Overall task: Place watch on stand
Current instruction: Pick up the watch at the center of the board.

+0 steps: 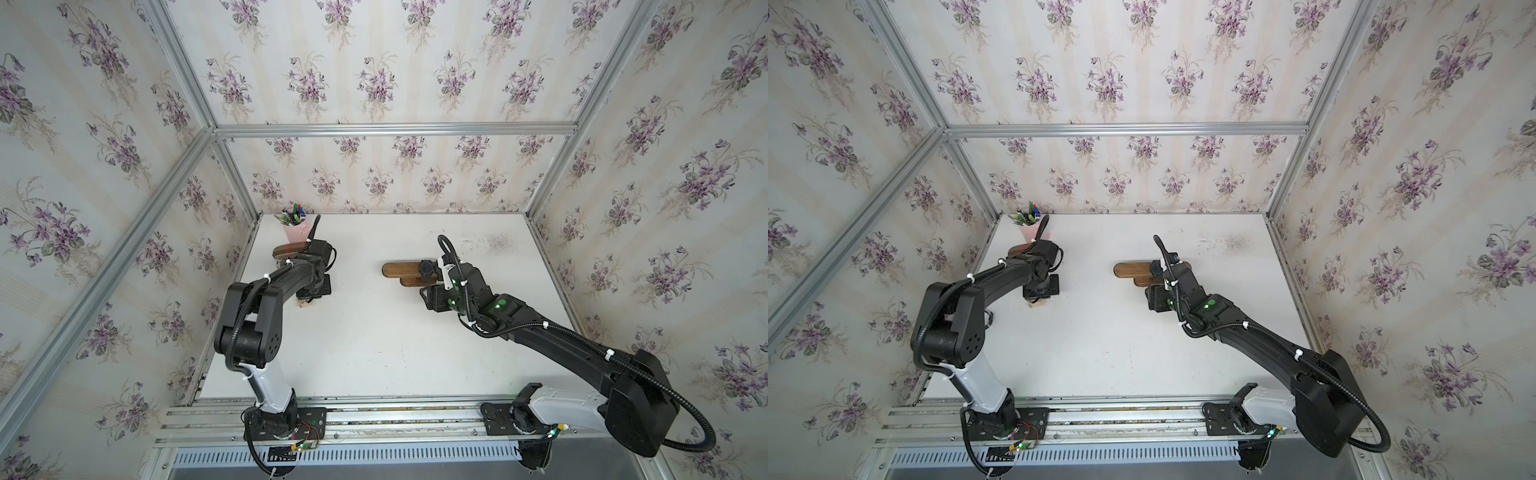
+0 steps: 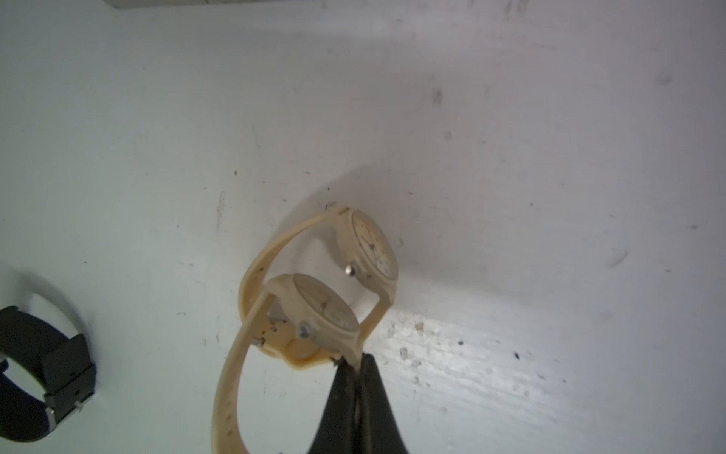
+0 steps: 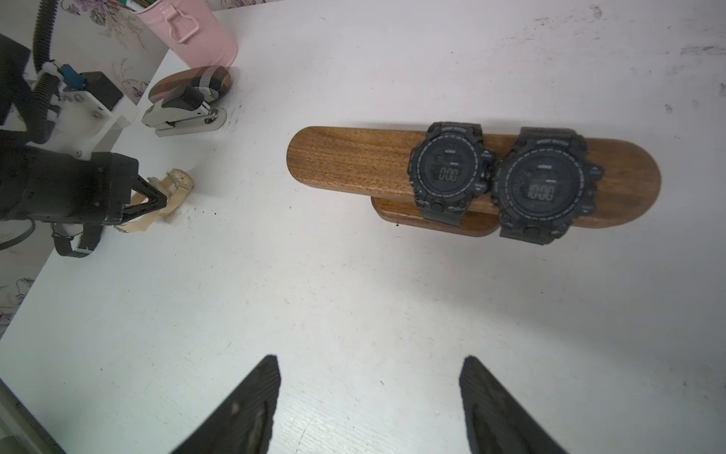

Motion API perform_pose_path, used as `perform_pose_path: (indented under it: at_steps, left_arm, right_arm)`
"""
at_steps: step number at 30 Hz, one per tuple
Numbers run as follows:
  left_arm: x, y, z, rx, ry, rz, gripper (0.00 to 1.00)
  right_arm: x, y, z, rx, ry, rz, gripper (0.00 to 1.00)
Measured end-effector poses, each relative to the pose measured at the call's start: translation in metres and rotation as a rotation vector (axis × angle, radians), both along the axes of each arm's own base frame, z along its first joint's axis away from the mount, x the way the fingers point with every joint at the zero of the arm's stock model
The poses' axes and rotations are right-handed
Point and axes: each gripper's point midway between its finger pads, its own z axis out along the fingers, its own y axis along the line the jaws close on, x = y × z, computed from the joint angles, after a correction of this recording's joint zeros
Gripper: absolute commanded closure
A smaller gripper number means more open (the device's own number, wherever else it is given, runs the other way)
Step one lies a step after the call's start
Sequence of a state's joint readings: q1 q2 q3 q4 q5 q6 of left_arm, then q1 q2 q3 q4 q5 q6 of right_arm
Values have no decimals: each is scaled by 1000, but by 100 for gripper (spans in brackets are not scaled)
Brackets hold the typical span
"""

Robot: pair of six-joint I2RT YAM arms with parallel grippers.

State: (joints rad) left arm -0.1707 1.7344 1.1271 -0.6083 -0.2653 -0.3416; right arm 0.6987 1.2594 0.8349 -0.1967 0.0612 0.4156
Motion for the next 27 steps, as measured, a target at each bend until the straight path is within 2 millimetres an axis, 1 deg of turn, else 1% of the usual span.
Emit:
perform_pose_path:
  at_steps: [5, 9, 11, 16, 19, 22, 24, 27]
  left_arm:
    - [-14, -13, 41, -86, -182, -18, 98]
    - [-24, -38, 73, -224, -349, -80, 98]
    - [-27, -60, 86, -306, -416, -141, 97]
    - [-33, -138, 122, -516, -557, -387, 97]
    - [-39, -181, 138, -643, -619, -530, 97]
    - [-50, -208, 145, -719, -666, -635, 97]
    - [-58, -225, 154, -758, -702, -709, 97]
    - [-70, -242, 170, -809, -772, -807, 97]
  right_arm:
    - [0, 12, 5, 1, -6, 23, 27]
    - [-1, 19, 7, 5, -8, 39, 28]
    - [-2, 21, 8, 8, -9, 41, 28]
    - [-2, 22, 16, 41, -33, 36, 28]
    - [-4, 23, 25, 84, -58, 31, 29]
    - [-8, 26, 31, 130, -73, 38, 29]
    - [-12, 30, 34, 152, -80, 53, 29]
    - [-14, 32, 36, 173, -86, 60, 30]
